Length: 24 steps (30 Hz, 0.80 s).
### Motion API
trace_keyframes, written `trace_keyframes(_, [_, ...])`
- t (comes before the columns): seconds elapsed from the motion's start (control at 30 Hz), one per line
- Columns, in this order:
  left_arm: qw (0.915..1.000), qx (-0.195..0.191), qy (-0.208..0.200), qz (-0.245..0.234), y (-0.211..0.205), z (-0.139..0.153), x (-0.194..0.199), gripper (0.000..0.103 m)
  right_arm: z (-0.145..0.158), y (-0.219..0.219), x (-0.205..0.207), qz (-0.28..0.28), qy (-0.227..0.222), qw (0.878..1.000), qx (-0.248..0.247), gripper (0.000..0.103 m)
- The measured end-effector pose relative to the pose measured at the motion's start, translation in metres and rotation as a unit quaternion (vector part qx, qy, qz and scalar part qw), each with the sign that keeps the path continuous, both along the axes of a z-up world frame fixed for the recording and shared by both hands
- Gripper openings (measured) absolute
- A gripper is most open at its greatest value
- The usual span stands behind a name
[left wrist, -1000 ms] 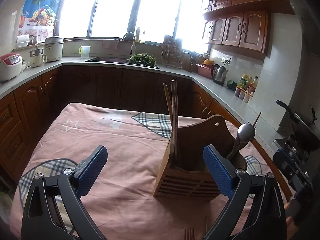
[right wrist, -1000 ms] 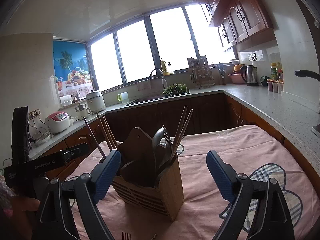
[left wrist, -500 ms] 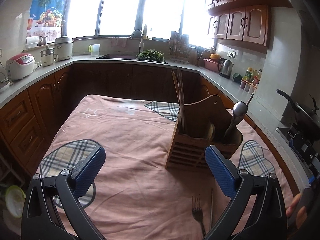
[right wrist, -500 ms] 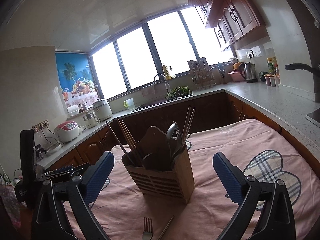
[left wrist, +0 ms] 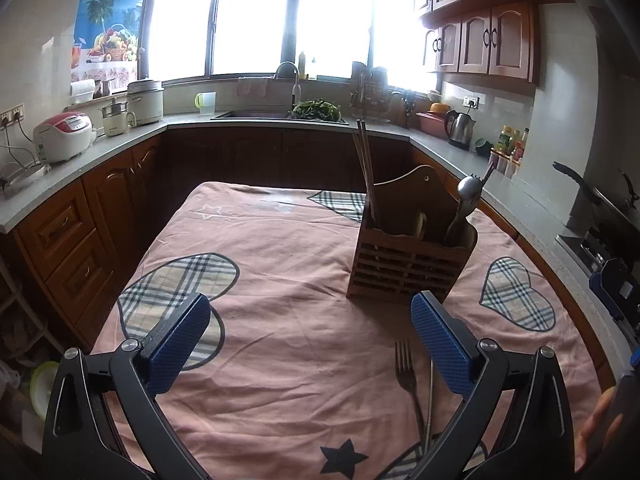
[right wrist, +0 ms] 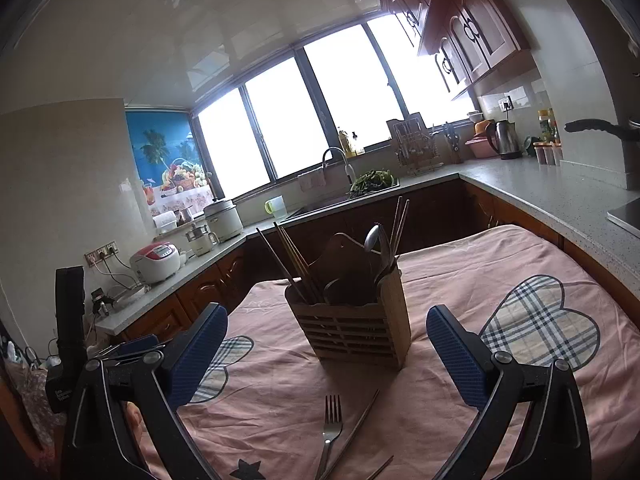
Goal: Organize utensils
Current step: 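Withdraw both open tools from the caddy back over the table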
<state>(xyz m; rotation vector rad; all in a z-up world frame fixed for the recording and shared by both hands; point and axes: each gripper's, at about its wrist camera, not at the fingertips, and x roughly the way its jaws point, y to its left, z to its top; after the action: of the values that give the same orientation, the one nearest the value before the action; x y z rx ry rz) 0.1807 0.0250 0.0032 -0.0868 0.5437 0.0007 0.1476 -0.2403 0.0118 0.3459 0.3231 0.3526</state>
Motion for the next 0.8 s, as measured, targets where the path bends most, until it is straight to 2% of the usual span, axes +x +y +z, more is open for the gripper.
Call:
trace_keyframes(0.33, [0.9999, -0.013, 0.007, 0.002, 0.006, -0.007, -0.053, 0.103, -0.006, -0.003, -0.044, 0.015, 0.004, 1.000, 0.013, 0.102])
trace_keyframes(0.47, [0.9994, -0.034, -0.002, -0.010, 0.008, -0.010, -0.079, 0.103, -0.013, -0.002, -0.060, 0.029, 0.022, 0.999, 0.017, 0.103])
trace_keyframes(0.63, [0.9988, -0.045, -0.019, -0.008, 0.009, -0.016, -0.114, 0.103, -0.019, -0.002, -0.084, 0.025, 0.032, 0.999, -0.009, 0.103])
trace_keyframes(0.8, [0.9988, -0.041, -0.023, -0.011, 0.009, -0.021, -0.138, 0.103, -0.019, -0.006, -0.107, 0.010, 0.016, 0.999, -0.040, 0.103])
